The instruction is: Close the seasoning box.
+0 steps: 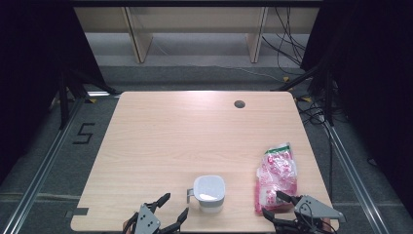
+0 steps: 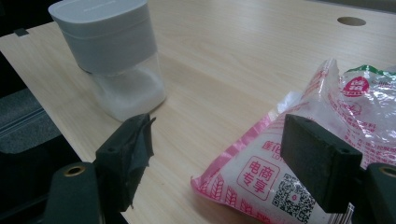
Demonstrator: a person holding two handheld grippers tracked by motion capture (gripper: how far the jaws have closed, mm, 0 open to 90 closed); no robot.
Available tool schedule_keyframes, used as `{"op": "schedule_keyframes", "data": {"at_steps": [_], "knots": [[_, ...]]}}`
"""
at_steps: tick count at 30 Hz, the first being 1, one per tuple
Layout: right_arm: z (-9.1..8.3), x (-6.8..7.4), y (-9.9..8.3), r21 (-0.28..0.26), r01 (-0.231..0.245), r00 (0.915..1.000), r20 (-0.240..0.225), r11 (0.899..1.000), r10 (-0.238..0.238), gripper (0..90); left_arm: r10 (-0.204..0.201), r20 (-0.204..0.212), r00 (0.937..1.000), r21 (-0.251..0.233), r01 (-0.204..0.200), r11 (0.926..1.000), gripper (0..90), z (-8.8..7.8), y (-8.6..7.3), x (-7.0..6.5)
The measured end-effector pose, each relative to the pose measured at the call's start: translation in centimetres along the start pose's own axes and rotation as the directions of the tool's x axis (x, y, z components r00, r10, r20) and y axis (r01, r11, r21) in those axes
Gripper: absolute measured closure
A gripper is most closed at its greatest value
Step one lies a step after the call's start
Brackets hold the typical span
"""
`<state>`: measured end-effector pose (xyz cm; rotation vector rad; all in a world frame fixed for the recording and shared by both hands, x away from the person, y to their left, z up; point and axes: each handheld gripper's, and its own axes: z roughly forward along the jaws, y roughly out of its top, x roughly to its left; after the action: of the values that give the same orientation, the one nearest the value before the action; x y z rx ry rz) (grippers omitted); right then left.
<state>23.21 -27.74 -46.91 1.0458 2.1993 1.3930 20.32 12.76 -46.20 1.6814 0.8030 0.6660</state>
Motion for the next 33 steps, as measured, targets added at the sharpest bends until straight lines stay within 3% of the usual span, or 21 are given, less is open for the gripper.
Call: {"op": "schedule_keyframes", "data": {"at_steps": [1,3,5,7,9,10,11,13,15,16,17,20,21,23,24,26,27,29,30,31,33], "knots": [[0.1,-0.3,0.0,-0.015,0.051,0.9987,0.002,0.999,-0.051,26.1,0.001,-0.003,1.0000,0.014,-0.001,0.9999,31.9,-0.2,0.0,0.0],[0.0,-0.1,-0.1,-0.008,0.020,0.9997,0.011,1.000,-0.020,26.1,0.001,-0.001,1.0000,0.008,-0.001,1.0000,31.6,-0.3,-0.2,-0.1],[-0.1,-0.2,-0.1,0.007,0.039,0.9992,0.009,0.999,-0.039,26.1,-0.029,-0.010,0.9995,0.017,0.029,0.9994,31.0,-0.4,-0.3,-0.3],[-0.2,0.0,-0.2,0.014,0.014,0.9999,0.008,1.000,-0.014,26.1,0.006,0.006,1.0000,-0.005,-0.006,1.0000,30.4,-0.2,-0.5,-0.1],[-0.2,-0.1,-0.3,0.007,0.025,0.9996,0.013,1.000,-0.025,26.1,-0.014,-0.006,0.9999,0.025,0.014,0.9996,29.9,-0.4,-0.6,-0.3],[-0.1,-0.2,-0.3,-0.008,0.042,0.9991,0.005,0.999,-0.042,26.1,0.010,0.000,1.0000,0.023,-0.010,0.9997,29.8,-0.4,-0.7,-0.2],[-0.2,-0.2,-0.3,-0.008,0.055,0.9984,0.007,0.998,-0.055,26.0,0.002,-0.003,1.0000,0.032,-0.002,0.9995,29.8,-0.5,-0.8,-0.3],[-0.2,0.0,-0.4,0.003,0.030,0.9996,0.000,1.000,-0.030,26.1,-0.003,-0.003,1.0000,0.026,0.003,0.9997,29.7,-0.6,-1.0,-0.3],[-0.4,-0.1,-0.4,0.011,0.052,0.9986,0.013,0.999,-0.052,26.1,-0.016,-0.001,0.9999,0.017,0.016,0.9997,29.7,-0.6,-1.2,-0.5],[-0.3,-0.1,-0.4,0.010,0.046,0.9989,0.002,0.999,-0.046,26.1,0.017,0.003,0.9999,0.026,-0.017,0.9995,29.7,-0.7,-1.2,-0.3],[-0.4,-0.1,-0.4,0.012,0.064,0.9978,0.014,0.998,-0.065,26.1,0.008,0.006,1.0000,0.015,-0.008,0.9999,29.6,-0.7,-1.3,-0.4],[-0.6,0.5,-0.6,0.017,0.000,1.0000,0.008,1.000,0.000,26.1,0.004,0.000,1.0000,0.026,-0.004,0.9997,29.5,-0.9,-1.5,-0.5],[-0.6,0.4,-0.6,0.011,0.017,0.9998,0.010,1.000,-0.017,26.1,0.006,0.001,1.0000,0.027,-0.006,0.9996,29.5,-1.0,-1.6,-0.5],[-0.7,0.2,-0.8,0.014,0.031,0.9995,0.003,0.999,-0.031,26.0,-0.040,-0.009,0.9992,0.033,0.040,0.9986,29.4,-1.1,-1.8,-0.9],[-0.7,0.2,-0.9,0.011,0.049,0.9987,0.011,0.999,-0.049,26.1,0.006,0.002,1.0000,0.026,-0.006,0.9997,29.2,-1.1,-1.9,-0.6],[-1.1,0.5,-1.0,0.041,0.005,0.9999,0.009,0.999,-0.005,26.1,0.010,-0.004,0.9999,0.041,-0.010,0.9991,28.5,-1.1,-2.0,-0.7],[-1.0,0.5,-1.1,0.015,0.015,0.9998,0.013,1.000,-0.015,26.0,0.008,0.001,1.0000,0.030,-0.008,0.9995,28.3,-1.1,-2.1,-0.7],[-1.2,0.5,-1.3,0.026,0.000,1.0000,0.008,1.000,-0.001,26.0,-0.043,-0.004,0.9991,0.030,0.043,0.9986,27.9,-1.1,-2.4,-1.1],[-1.4,0.6,-1.4,0.034,0.007,0.9998,0.016,0.999,-0.008,25.5,-0.037,-0.006,0.9993,0.037,0.038,0.9986,27.7,-1.1,-2.4,-1.1],[-1.3,0.5,-1.5,0.027,0.020,0.9998,0.007,0.999,-0.020,25.5,0.012,0.003,0.9999,0.047,-0.012,0.9988,27.5,-1.2,-2.4,-0.9],[-1.4,0.7,-1.7,0.045,-0.005,1.0000,0.008,0.999,0.005,25.1,0.002,0.001,1.0000,0.040,-0.002,0.9992,27.1,-1.1,-2.6,-1.0]]}}
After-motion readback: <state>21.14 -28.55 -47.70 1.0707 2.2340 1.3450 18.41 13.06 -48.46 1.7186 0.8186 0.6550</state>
